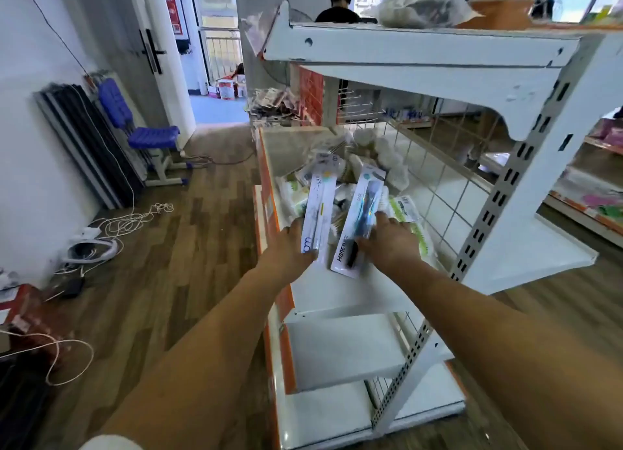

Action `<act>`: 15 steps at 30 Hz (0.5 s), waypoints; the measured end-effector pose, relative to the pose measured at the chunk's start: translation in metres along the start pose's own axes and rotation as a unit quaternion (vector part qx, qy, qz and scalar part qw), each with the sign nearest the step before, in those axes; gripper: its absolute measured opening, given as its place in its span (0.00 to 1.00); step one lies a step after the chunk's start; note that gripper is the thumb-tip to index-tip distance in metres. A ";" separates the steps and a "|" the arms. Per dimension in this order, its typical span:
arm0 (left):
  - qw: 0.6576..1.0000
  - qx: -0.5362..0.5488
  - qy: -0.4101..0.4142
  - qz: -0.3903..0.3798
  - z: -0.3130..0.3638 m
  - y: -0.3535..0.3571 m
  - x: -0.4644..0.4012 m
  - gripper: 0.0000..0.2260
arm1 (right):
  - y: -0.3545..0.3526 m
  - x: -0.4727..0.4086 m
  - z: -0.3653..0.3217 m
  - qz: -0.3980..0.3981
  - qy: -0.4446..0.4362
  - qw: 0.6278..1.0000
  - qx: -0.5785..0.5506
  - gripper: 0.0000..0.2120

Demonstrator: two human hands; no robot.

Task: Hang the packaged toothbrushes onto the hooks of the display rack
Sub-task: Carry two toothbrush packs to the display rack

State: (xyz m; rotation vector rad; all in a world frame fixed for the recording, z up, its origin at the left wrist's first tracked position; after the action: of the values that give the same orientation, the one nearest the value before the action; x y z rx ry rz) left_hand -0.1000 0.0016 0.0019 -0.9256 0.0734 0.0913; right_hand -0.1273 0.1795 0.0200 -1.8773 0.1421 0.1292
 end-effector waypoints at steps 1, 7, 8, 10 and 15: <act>1.000 0.010 0.001 -0.001 0.000 0.003 -0.004 0.30 | 0.003 -0.002 0.003 -0.006 0.011 1.000 0.002 0.26; 0.999 0.039 0.016 -0.018 -0.007 0.023 -0.016 0.31 | 0.021 -0.010 0.005 -0.007 0.026 1.000 0.005 0.36; 0.999 0.032 0.011 -0.012 -0.009 0.022 -0.018 0.32 | 0.021 -0.012 0.004 -0.003 0.027 1.000 0.005 0.39; 1.000 0.020 0.000 -0.006 -0.018 0.026 -0.027 0.34 | 0.026 -0.017 0.001 -0.013 0.030 0.999 -0.005 0.44; 0.999 -0.033 0.020 -0.001 -0.020 0.033 -0.039 0.41 | 0.034 -0.023 -0.003 -0.036 0.059 0.997 -0.033 0.53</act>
State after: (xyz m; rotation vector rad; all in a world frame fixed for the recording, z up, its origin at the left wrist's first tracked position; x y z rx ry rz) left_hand -0.1432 0.0034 -0.0318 -0.9938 0.1070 0.0729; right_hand -0.1555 0.1671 -0.0075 -1.9536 0.1532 -0.0266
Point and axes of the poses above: each hand's wrist, its own x-axis away from the middle knuckle, its own y-axis out of the palm, z = x × y, the point moved 10 cm from there along -x, towards the middle knuckle, and after that the axes turned 6 degrees about z, right-handed, at the moved point
